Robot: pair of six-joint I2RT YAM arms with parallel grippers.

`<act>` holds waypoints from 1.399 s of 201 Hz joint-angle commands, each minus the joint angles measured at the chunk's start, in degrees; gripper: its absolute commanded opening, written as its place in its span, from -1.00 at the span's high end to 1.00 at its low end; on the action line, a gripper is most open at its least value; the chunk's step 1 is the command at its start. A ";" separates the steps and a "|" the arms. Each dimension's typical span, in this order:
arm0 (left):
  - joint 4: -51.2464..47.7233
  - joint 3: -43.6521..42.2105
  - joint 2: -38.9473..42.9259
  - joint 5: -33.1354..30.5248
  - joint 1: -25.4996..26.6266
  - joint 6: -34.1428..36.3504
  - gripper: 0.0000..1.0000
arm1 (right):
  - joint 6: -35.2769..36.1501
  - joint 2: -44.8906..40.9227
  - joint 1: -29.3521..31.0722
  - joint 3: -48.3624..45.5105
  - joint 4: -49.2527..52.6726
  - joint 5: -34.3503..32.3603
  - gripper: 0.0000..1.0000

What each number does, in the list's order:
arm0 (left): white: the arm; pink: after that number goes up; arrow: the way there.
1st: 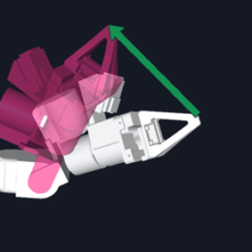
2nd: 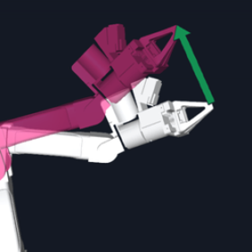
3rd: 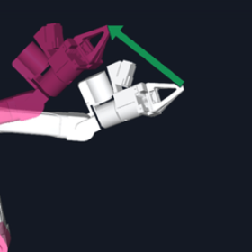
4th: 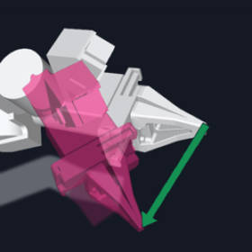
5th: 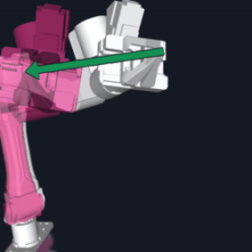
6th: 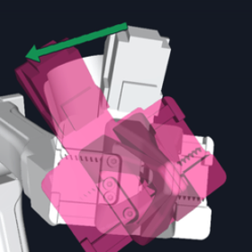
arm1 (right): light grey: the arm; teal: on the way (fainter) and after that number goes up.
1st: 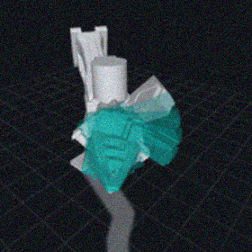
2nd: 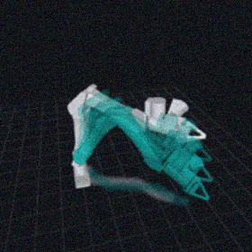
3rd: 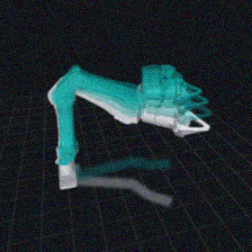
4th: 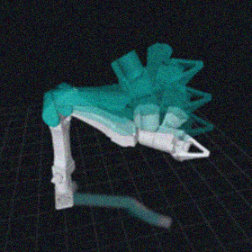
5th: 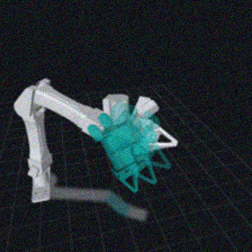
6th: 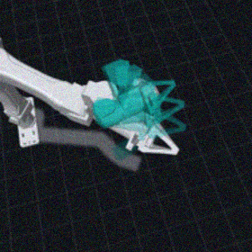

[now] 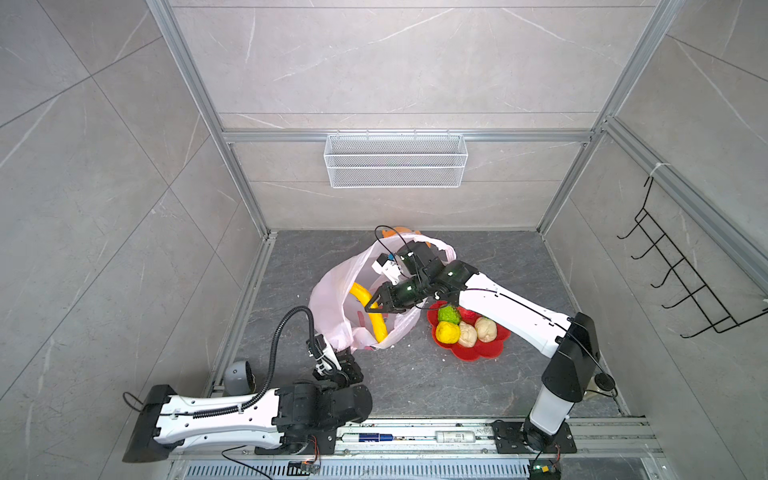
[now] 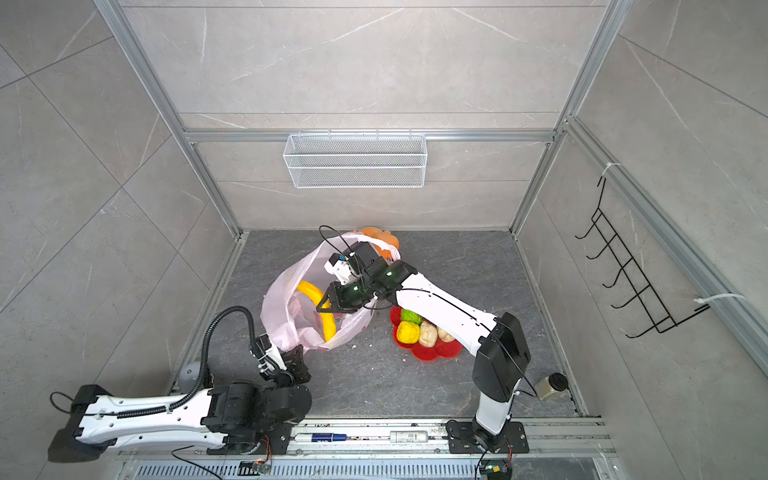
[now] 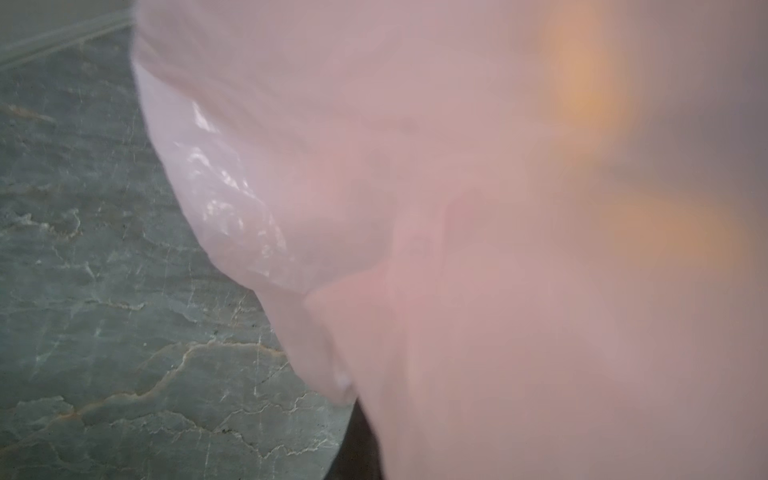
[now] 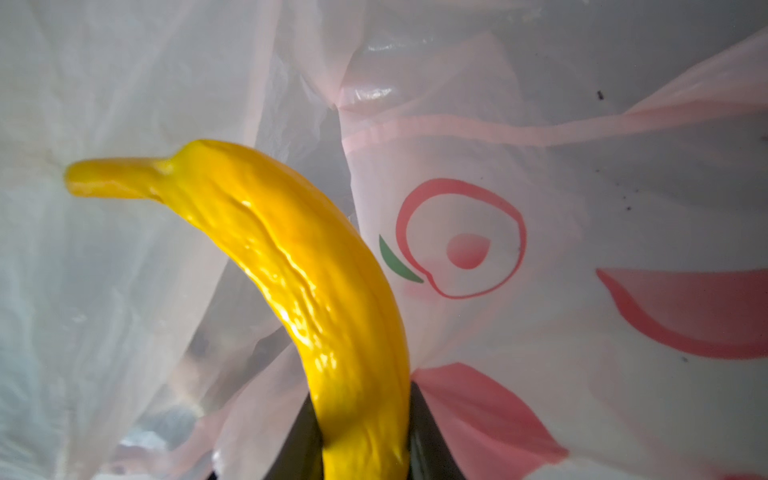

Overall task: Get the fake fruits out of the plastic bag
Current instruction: 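Lift the banana with the right gripper while the left gripper holds the handle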

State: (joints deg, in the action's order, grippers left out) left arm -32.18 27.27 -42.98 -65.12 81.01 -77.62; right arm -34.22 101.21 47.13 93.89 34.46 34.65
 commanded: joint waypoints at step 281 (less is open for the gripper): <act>13.62 0.92 -5.89 6.61 -4.14 11.38 1.00 | 4.88 -2.20 -0.87 6.86 5.32 -10.80 0.94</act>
State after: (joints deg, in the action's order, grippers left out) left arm -18.57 28.36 -50.68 -53.76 79.70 -67.48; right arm -31.22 104.07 46.00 104.84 36.10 20.34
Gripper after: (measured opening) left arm 0.043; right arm 0.254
